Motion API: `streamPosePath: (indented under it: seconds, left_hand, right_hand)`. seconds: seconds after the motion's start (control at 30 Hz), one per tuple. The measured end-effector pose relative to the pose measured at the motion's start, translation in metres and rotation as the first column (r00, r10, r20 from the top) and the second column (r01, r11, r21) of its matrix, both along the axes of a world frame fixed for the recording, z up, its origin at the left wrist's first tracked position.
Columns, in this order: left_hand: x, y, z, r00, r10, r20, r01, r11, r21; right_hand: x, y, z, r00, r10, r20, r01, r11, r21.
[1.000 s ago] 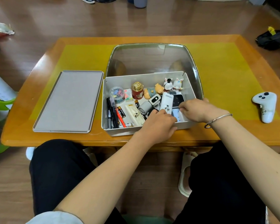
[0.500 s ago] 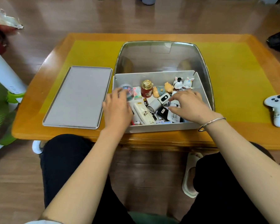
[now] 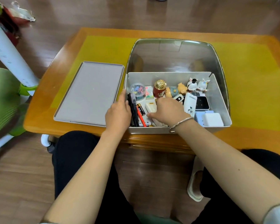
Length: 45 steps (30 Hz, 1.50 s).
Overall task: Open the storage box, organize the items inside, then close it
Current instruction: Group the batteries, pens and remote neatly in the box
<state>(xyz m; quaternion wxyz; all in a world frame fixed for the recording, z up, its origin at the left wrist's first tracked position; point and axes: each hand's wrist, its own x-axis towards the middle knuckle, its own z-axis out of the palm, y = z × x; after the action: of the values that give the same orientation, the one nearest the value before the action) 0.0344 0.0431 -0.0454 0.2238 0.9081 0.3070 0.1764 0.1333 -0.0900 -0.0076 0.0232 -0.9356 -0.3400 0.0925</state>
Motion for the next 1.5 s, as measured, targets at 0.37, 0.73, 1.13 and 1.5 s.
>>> streamPosePath:
  seconds: [0.37,0.73,1.13,1.5]
  left_hand:
    - [0.001,0.000,-0.005,0.999,0.032,0.037,-0.031,0.999,-0.026]
    - [0.001,-0.011,0.020,0.932,-0.358,0.055,0.336,0.911,0.240]
    - [0.009,-0.009,0.019,0.986,-0.159,0.042,0.149,0.974,0.173]
    - [0.010,-0.009,0.006,0.993,-0.092,0.073,0.082,0.987,0.140]
  right_hand:
    - [-0.001,-0.003,-0.013,0.983,-0.002,-0.186,0.006,1.000,0.020]
    - [0.026,-0.062,0.027,0.979,0.027,-0.202,0.040,0.947,0.318]
    - [0.047,-0.095,0.014,0.898,-0.341,-0.277,0.407,0.882,0.235]
    - [0.037,-0.060,-0.014,0.926,-0.372,-0.067,0.372,0.928,-0.008]
